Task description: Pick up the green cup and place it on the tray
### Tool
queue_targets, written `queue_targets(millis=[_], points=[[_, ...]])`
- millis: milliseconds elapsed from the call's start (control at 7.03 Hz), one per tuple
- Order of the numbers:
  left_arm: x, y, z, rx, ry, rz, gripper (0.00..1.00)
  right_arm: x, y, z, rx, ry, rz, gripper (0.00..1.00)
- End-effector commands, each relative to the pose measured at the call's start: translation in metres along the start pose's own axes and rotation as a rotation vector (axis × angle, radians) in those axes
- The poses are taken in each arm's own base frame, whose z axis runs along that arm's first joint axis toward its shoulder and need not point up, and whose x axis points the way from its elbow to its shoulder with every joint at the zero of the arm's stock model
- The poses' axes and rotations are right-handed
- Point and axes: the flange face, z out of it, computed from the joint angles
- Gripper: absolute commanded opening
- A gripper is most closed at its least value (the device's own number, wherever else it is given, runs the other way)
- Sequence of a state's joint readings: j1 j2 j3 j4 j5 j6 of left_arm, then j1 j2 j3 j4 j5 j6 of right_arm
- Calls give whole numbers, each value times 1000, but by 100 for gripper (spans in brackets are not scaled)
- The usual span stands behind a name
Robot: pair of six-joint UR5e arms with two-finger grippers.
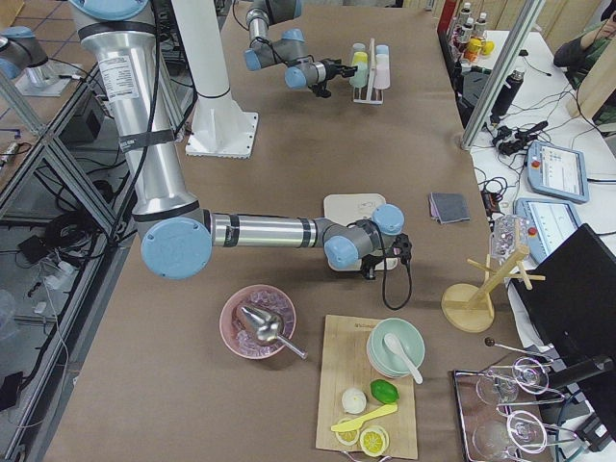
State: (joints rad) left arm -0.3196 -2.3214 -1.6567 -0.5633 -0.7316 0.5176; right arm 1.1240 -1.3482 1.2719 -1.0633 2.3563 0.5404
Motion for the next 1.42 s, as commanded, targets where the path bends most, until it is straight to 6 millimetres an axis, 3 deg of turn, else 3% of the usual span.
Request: queue_targets(millis=[0, 284, 569, 711, 853, 1137, 1279], points=[[4, -17, 10, -9, 2, 13, 98, -6, -16, -30, 25, -62, 3, 0], [9, -37, 22, -18, 6, 28, 98, -34, -30, -62, 71, -106, -40, 0], [9, -52, 33, -41, -13, 37, 98, -57, -32, -82, 81, -161, -52, 0], [9, -52, 34, -54, -29, 42, 98, -80, -44, -89, 92, -174, -68, 0], [8, -52, 33, -57, -35, 44, 98, -109, -50, -84, 82, -185, -79, 0], [6, -56, 38, -95, -71, 60, 98, -205, -61, -60, 70, -186, -29, 0], [5, -60, 42, -118, -88, 73, 98, -234, -61, -55, 63, -195, -19, 0]])
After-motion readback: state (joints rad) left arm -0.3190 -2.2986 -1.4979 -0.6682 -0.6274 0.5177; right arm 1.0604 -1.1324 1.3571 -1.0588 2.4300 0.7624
